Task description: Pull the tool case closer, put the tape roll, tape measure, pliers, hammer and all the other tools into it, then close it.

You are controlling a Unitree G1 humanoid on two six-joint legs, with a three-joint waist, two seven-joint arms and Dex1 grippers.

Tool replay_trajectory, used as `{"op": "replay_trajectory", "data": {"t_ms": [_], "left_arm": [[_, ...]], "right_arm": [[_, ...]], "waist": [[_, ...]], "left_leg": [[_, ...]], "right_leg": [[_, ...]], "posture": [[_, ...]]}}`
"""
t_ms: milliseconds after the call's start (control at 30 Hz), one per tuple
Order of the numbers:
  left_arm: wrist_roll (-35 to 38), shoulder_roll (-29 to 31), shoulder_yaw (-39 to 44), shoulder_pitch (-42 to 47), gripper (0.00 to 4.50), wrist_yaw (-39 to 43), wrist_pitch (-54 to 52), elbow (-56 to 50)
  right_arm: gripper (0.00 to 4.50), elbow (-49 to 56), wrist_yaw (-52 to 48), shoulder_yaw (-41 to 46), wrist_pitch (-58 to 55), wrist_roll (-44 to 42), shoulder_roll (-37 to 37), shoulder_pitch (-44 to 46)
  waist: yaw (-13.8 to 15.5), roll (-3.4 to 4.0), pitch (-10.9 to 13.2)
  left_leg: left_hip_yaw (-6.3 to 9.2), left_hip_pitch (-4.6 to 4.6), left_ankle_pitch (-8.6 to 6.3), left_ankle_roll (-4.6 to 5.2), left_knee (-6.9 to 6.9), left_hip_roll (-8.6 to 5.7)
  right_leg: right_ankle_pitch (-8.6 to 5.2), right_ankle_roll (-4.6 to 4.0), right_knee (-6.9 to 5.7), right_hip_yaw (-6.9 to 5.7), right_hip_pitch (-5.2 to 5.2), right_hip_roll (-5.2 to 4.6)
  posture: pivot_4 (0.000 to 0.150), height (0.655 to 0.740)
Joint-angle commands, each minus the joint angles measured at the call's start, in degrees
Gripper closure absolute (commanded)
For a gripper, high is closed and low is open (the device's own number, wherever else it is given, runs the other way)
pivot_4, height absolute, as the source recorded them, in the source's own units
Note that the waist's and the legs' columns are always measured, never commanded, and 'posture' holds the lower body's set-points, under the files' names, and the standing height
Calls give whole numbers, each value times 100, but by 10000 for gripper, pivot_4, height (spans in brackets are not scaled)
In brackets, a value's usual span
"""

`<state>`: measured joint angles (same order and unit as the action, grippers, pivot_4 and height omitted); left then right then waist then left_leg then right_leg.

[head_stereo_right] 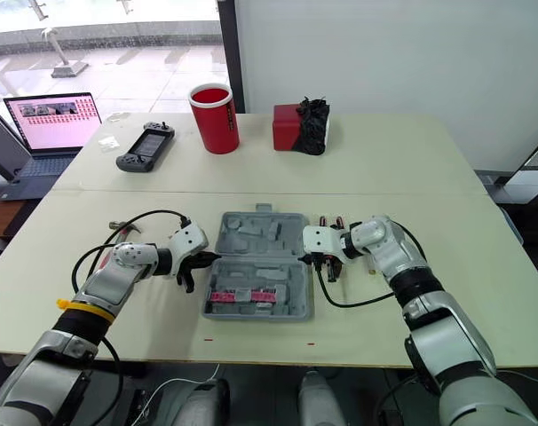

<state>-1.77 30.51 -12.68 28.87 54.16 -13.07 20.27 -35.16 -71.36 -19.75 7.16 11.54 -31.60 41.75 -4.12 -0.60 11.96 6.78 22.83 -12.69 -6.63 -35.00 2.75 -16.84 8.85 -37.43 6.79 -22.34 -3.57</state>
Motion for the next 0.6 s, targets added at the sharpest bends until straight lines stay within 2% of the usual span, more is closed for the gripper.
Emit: {"op": "replay_trajectory", "data": {"t_ms": [33,200,400,600], "left_arm": [[134,-71,-58,-161,44956,81,-188,-703],[209,-60,-82,-678,44956,64,-702,-1550],[230,-162,-207,-1089,44956,18,-987,-1924],[278,-2,-260,-1217,44956,216,-1174,-2140]], "right_arm": [[44331,811,-222,81,-305,-280,-73,-161],[44331,1440,-375,82,-724,-353,-286,-543],[44331,1901,-407,58,-1074,-392,-373,-818],[44331,2189,-412,72,-1323,-431,-436,-1011]], "waist": [[10,0,0],[14,0,0],[14,-2,-1],[13,-2,-1]], "left_leg": [[0,0,0,0,0,0],[0,2,0,0,-2,0],[0,-3,0,0,-7,0],[0,-3,0,0,-6,0]], "right_leg": [[0,0,0,0,0,0],[0,0,1,0,1,0],[0,0,1,0,7,0],[-1,0,3,0,6,0]], "posture": [[1500,7400],[1500,7400],[1500,7400],[1500,7400]]}}
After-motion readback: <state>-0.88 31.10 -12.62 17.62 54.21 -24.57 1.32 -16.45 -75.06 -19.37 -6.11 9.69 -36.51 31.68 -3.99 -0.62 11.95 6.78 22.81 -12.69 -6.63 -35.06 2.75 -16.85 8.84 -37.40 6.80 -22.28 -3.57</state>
